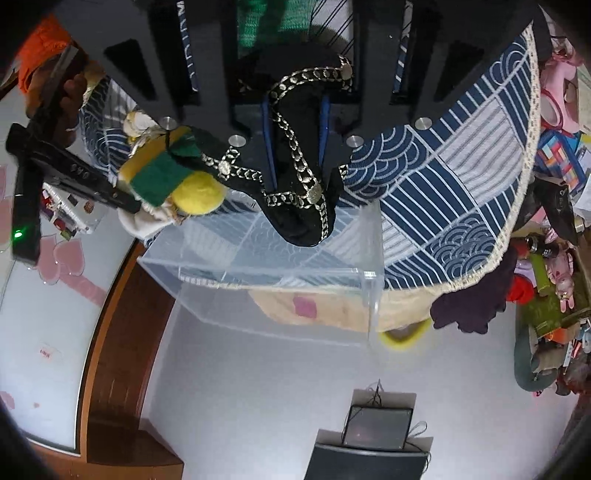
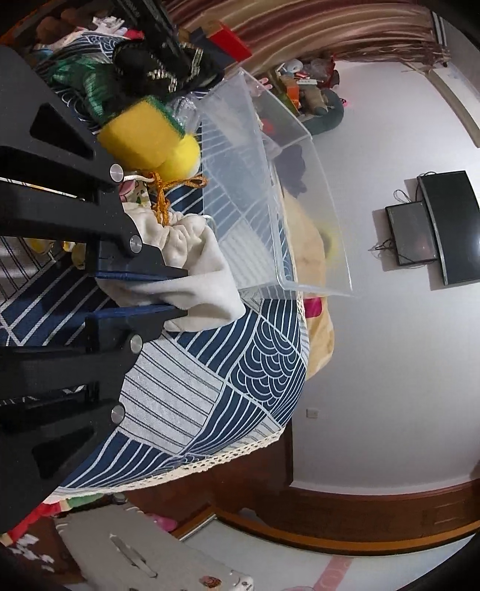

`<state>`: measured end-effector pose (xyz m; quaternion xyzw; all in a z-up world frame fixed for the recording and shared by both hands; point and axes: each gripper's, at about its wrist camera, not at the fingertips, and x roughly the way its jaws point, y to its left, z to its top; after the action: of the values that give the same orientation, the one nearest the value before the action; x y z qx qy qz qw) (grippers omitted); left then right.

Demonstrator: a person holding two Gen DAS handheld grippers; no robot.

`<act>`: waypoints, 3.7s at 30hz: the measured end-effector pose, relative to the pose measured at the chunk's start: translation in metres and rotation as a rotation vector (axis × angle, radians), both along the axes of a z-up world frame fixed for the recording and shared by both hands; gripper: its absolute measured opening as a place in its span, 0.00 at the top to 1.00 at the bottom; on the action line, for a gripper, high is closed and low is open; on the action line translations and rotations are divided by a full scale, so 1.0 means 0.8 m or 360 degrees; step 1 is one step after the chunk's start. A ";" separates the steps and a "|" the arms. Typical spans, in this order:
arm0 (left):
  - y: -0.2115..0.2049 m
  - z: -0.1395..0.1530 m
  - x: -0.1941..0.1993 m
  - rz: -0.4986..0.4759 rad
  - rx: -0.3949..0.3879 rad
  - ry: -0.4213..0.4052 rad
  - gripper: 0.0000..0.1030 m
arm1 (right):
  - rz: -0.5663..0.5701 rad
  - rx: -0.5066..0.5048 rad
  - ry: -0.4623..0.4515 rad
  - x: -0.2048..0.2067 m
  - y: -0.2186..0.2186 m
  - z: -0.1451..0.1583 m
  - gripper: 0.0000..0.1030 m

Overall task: Organize soft objects
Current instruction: 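Grasp the black cap with the left tool while the right tool grasps the white cloth, then drop the black cap and white cloth into the clear box with both tools, then grasp the silver foil pouch with the left tool while the right tool grasps the sponge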

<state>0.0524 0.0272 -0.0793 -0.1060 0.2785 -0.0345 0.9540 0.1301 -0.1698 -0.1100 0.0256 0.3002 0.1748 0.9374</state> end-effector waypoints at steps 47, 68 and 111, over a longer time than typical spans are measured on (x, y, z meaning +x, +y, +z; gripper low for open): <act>0.020 0.054 0.152 0.0110 0.0097 -0.0062 0.82 | 0.0039 0.0151 -0.0186 0.080 0.062 0.080 0.87; 0.003 0.064 0.126 0.0052 0.0194 -0.0055 0.28 | 0.0086 -0.0110 -0.0177 0.071 0.070 0.074 0.52; -0.031 -0.034 0.062 -0.0126 0.0044 0.0226 0.54 | 0.0509 0.0039 0.0023 -0.026 0.079 0.003 0.72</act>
<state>0.1023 0.0026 -0.1061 -0.0840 0.3498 -0.0609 0.9310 0.1091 -0.1064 -0.1076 -0.0099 0.3050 0.3251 0.8951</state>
